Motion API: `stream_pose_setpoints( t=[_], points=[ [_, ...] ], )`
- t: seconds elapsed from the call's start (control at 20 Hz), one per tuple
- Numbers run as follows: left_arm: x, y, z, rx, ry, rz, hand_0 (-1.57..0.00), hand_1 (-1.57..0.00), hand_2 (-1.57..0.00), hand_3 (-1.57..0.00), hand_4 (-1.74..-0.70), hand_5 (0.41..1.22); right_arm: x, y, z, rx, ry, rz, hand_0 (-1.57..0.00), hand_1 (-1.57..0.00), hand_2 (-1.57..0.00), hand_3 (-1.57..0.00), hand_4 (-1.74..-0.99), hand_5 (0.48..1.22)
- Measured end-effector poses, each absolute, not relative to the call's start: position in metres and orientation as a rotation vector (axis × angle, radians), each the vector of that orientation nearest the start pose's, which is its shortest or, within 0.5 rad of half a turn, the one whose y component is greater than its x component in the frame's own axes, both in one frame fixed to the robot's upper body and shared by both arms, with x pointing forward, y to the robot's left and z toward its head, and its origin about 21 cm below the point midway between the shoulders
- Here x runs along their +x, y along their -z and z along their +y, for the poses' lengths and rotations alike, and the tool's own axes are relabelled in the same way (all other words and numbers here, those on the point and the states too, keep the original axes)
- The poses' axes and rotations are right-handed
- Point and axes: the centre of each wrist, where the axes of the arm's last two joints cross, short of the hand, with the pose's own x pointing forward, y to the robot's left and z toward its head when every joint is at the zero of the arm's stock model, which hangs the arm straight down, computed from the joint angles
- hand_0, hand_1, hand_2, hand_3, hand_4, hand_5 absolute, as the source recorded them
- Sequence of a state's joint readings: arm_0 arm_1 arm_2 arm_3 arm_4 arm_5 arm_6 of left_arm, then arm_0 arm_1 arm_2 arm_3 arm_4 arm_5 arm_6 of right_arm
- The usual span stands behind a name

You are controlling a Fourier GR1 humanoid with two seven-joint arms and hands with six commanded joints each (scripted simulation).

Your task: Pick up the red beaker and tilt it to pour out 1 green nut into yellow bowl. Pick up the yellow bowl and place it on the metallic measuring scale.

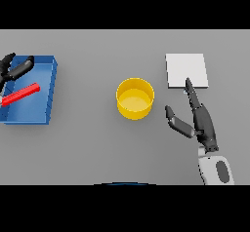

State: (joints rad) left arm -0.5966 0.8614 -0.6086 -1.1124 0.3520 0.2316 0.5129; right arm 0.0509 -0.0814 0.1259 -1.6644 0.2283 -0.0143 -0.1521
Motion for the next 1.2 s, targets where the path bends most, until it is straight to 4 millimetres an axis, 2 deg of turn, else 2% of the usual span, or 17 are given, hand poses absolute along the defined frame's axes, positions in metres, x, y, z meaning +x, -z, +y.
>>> stream_pose_setpoints(
  t=[0.15, 0.3, 0.35, 0.5, 0.7, 0.75, 0.85, 0.95, 1.05, 1.2],
  points=[
    [0.355, -0.095, 0.332, 0.649, 0.432, -1.026, -0.05, -0.05, -0.05, -0.04, -0.71, 0.663, 0.235, -0.013, -0.22, -0.189, -0.337, -1.732, 0.0, 0.0, 0.0, 0.0, -1.163, 0.677],
    [0.355, -0.099, 0.333, 0.654, 0.414, -1.09, -0.03, -0.02, -0.02, -0.02, -0.71, 0.685, 0.237, -0.017, -0.216, -0.187, -0.483, -1.763, 0.0, 0.0, 0.0, 0.0, -1.137, 0.717],
    [0.354, -0.098, 0.334, 0.657, 0.407, -1.093, -0.02, -0.02, -0.02, -0.01, -0.71, 0.689, 0.236, -0.02, -0.217, -0.165, -0.556, -1.775, 0.0, 0.0, 0.0, 0.0, -1.153, 0.728],
    [0.352, -0.102, 0.333, 0.641, 0.411, -1.116, -0.01, -0.01, -0.01, -0.01, -0.72, 0.67, 0.254, -0.036, -0.218, -0.233, -0.852, -1.71, 0.0, 0.0, 0.0, 0.0, -1.204, 0.708],
    [0.353, -0.094, 0.33, 0.62, 0.407, -1.111, 0.0, 0.0, 0.0, 0.0, -0.72, 0.667, 0.279, -0.061, -0.203, -0.339, -1.314, -1.675, 0.0, 0.0, 0.0, 0.0, -1.233, 0.703],
    [0.354, -0.094, 0.331, 0.617, 0.409, -1.109, 0.0, 0.0, 0.0, 0.0, -0.71, 0.669, 0.284, -0.064, -0.193, -0.341, -1.419, -1.671, 0.0, 0.0, 0.0, 0.0, -1.232, 0.702],
    [0.354, -0.095, 0.331, 0.616, 0.415, -1.112, 0.0, 0.0, 0.0, 0.0, -0.71, 0.676, 0.29, -0.066, -0.187, -0.357, -1.609, -1.641, 0.0, 0.0, 0.0, 0.0, -1.223, 0.705],
    [0.357, -0.1, 0.33, 0.609, 0.41, -1.12, 0.0, 0.0, 0.0, 0.0, -0.71, 0.682, 0.301, -0.069, -0.18, -0.373, -1.733, -1.582, 0.0, 0.0, 0.0, 0.0, -1.213, 0.705],
    [0.353, -0.094, 0.33, 0.609, 0.406, -1.11, 0.0, 0.0, 0.0, 0.0, -0.72, 0.684, 0.31, -0.074, -0.171, -0.366, -1.847, -1.557, 0.0, 0.0, 0.0, 0.0, -1.212, 0.705],
    [0.35, -0.1, 0.331, 0.6, 0.398, -1.118, 0.0, 0.0, 0.0, 0.0, -0.72, 0.687, 0.322, -0.067, -0.161, -0.372, -1.969, -1.45, 0.0, 0.0, 0.0, 0.0, -1.223, 0.705]
  ],
)
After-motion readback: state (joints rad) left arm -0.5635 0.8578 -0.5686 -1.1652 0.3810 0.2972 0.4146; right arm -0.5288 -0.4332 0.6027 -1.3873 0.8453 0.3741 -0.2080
